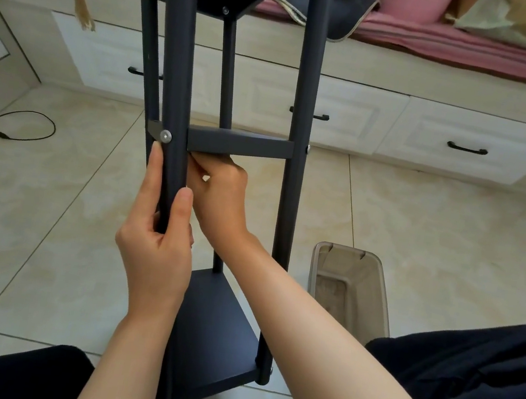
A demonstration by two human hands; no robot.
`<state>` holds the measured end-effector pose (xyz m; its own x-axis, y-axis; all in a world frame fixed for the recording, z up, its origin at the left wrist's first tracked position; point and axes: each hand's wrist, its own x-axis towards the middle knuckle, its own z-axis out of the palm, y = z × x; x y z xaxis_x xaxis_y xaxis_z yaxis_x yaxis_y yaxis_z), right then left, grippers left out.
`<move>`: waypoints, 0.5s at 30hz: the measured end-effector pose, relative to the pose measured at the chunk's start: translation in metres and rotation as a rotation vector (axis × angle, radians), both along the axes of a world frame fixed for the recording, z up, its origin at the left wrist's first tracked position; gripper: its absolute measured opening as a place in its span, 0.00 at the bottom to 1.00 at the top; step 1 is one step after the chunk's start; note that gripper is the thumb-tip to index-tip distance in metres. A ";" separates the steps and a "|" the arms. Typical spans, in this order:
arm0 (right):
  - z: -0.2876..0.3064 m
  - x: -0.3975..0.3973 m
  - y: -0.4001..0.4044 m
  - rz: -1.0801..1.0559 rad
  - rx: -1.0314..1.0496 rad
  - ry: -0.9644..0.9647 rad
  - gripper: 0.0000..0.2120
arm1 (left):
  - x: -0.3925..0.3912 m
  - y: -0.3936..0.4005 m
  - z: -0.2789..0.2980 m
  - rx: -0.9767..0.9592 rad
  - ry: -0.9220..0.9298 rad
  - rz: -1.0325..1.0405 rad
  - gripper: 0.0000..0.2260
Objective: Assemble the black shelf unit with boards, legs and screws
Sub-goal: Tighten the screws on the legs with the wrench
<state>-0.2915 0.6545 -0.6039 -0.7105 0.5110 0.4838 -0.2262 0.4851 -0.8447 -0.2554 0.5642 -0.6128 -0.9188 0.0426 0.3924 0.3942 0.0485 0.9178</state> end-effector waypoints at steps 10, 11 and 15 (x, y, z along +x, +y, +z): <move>-0.001 0.004 0.000 0.051 0.030 -0.056 0.09 | -0.002 0.000 0.001 0.005 -0.006 0.006 0.23; -0.001 0.008 0.002 0.082 0.037 -0.094 0.10 | -0.001 0.000 0.001 0.004 -0.011 0.003 0.23; 0.002 0.026 0.014 0.187 0.027 -0.332 0.12 | 0.002 0.001 0.002 -0.017 -0.006 0.000 0.23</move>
<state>-0.2653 0.6681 -0.6016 -0.9105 0.3482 0.2229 -0.0289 0.4844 -0.8744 -0.2539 0.5652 -0.6105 -0.9212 0.0491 0.3860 0.3886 0.0641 0.9192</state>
